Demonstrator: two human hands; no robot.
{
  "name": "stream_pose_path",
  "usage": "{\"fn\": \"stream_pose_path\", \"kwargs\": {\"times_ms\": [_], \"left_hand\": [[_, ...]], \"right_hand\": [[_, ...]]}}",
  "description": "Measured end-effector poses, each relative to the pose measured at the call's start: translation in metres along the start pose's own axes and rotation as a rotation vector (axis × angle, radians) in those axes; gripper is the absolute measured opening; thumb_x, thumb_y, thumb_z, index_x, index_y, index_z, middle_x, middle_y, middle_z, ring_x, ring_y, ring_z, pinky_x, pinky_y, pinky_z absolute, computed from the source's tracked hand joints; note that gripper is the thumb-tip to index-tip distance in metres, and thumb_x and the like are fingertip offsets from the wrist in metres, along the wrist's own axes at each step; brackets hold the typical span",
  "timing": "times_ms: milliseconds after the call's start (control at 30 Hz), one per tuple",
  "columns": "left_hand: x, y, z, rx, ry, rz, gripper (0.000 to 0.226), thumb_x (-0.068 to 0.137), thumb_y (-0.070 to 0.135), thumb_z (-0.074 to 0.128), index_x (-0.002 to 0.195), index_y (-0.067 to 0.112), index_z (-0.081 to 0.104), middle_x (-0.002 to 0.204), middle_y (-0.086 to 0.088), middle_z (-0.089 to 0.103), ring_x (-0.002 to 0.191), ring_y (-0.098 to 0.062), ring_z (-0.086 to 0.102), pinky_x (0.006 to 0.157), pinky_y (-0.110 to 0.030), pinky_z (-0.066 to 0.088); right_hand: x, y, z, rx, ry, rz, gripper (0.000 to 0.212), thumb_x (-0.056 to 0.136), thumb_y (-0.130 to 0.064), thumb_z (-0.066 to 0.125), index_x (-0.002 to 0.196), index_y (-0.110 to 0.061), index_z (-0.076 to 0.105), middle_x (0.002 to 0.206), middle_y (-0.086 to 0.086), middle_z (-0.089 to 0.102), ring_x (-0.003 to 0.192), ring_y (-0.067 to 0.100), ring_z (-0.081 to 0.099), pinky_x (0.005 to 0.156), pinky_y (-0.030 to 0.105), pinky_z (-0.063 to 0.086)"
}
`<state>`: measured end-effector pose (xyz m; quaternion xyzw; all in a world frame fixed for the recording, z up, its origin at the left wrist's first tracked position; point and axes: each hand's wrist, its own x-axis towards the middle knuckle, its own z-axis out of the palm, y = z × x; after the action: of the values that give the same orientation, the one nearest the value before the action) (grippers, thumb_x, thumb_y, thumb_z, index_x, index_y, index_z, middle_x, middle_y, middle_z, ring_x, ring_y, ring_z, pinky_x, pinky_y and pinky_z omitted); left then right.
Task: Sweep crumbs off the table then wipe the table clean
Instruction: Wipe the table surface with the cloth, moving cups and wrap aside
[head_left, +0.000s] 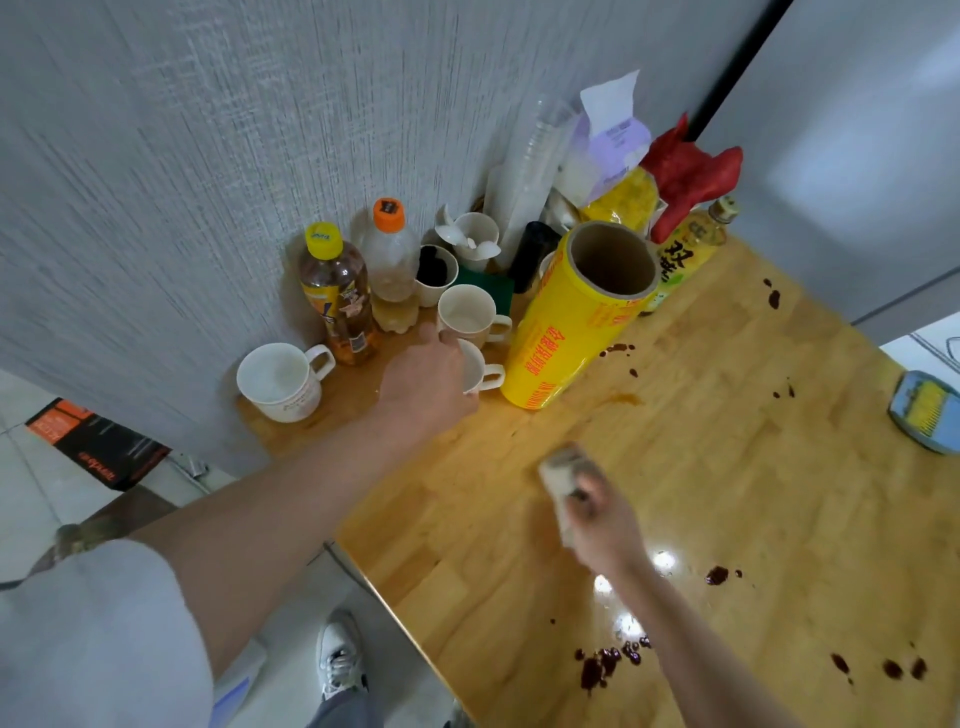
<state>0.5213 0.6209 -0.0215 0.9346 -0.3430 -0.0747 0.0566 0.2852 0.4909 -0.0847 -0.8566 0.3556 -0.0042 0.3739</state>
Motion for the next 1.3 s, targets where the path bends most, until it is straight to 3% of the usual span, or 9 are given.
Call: {"fn": "stream_pose_path", "kwargs": {"times_ms": [133,233,300,400,567,700,800,1000,1300], "left_hand": [[0.002,0.0,0.001,0.031,0.034,-0.01,0.077,0.083,0.05,0.071,0.141,0.009,0.042,0.125,-0.008,0.049,0.098,-0.024,0.065,0.061,-0.029,0.042],[-0.004,-0.002,0.003,-0.021,0.028,-0.04,0.094,0.085,0.054,0.068,0.153,0.008,0.022,0.137,-0.01,0.043,0.098,-0.027,0.066,0.062,-0.032,0.048],[-0.018,-0.008,0.002,-0.088,0.042,-0.07,0.099,0.083,0.061,0.067,0.153,0.011,0.019,0.142,-0.01,0.038,0.101,-0.027,0.064,0.067,-0.034,0.053],[-0.045,-0.037,-0.004,-0.055,0.178,-0.073,0.067,0.085,0.06,0.063,0.134,0.017,0.044,0.124,-0.005,0.048,0.097,-0.024,0.062,0.064,-0.033,0.049],[-0.061,-0.121,-0.005,-0.022,0.348,-0.308,0.059,0.074,0.034,0.078,0.121,0.007,0.057,0.115,-0.018,0.053,0.105,-0.037,0.051,0.085,-0.048,0.049],[-0.056,-0.141,0.005,-0.113,0.225,-0.398,0.077,0.073,0.038,0.081,0.132,0.003,0.046,0.122,-0.022,0.048,0.108,-0.039,0.051,0.085,-0.048,0.049],[-0.053,-0.143,0.006,-0.131,0.195,-0.408,0.076,0.076,0.043,0.078,0.131,0.001,0.047,0.123,-0.022,0.051,0.11,-0.036,0.052,0.089,-0.044,0.047],[-0.063,-0.165,-0.019,-0.174,0.058,-0.369,0.073,0.068,0.059,0.077,0.115,0.008,0.058,0.114,-0.012,0.054,0.103,-0.03,0.057,0.08,-0.039,0.05],[-0.096,-0.182,-0.042,-0.145,0.296,-0.274,0.063,0.069,0.055,0.067,0.116,0.014,0.059,0.11,-0.006,0.052,0.091,-0.03,0.061,0.07,-0.044,0.056]], "right_hand": [[-0.019,-0.009,0.004,-0.045,-0.277,-0.235,0.014,0.096,-0.017,0.06,0.094,-0.025,0.072,0.119,-0.025,0.061,0.064,-0.004,0.061,0.053,0.012,0.044],[0.007,0.015,-0.018,0.077,0.132,0.183,0.018,0.091,-0.013,0.048,0.092,-0.019,0.065,0.067,-0.002,0.067,0.043,0.014,0.058,0.041,0.024,0.043],[0.018,0.018,-0.014,0.058,0.351,0.433,0.018,0.088,-0.018,0.04,0.094,-0.021,0.057,0.078,0.015,0.07,0.057,0.029,0.066,0.049,0.031,0.051],[0.015,-0.011,0.034,-0.107,0.31,0.257,0.01,0.089,-0.012,0.05,0.093,-0.017,0.058,0.124,0.014,0.062,0.096,0.037,0.065,0.07,0.037,0.052],[-0.008,-0.087,0.096,-0.141,-0.205,-0.538,0.016,0.084,-0.015,0.057,0.091,-0.015,0.071,0.129,0.001,0.066,0.113,0.01,0.062,0.091,0.007,0.041],[0.026,-0.088,0.103,-0.179,-0.106,-0.359,0.012,0.09,-0.018,0.059,0.09,-0.015,0.07,0.118,0.003,0.069,0.094,0.022,0.068,0.075,0.027,0.052],[0.034,-0.106,0.125,-0.187,0.028,-0.273,0.018,0.092,-0.02,0.056,0.103,-0.015,0.069,0.128,0.006,0.064,0.113,0.024,0.063,0.093,0.039,0.054],[0.047,-0.163,0.153,-0.219,-0.322,-0.525,0.024,0.089,-0.027,0.051,0.099,-0.018,0.071,0.114,0.005,0.068,0.104,0.026,0.063,0.079,0.032,0.049],[0.068,-0.228,0.209,-0.24,-0.246,-0.502,0.032,0.093,-0.017,0.05,0.119,-0.017,0.068,0.138,0.009,0.058,0.128,0.029,0.049,0.097,0.041,0.043]]}}
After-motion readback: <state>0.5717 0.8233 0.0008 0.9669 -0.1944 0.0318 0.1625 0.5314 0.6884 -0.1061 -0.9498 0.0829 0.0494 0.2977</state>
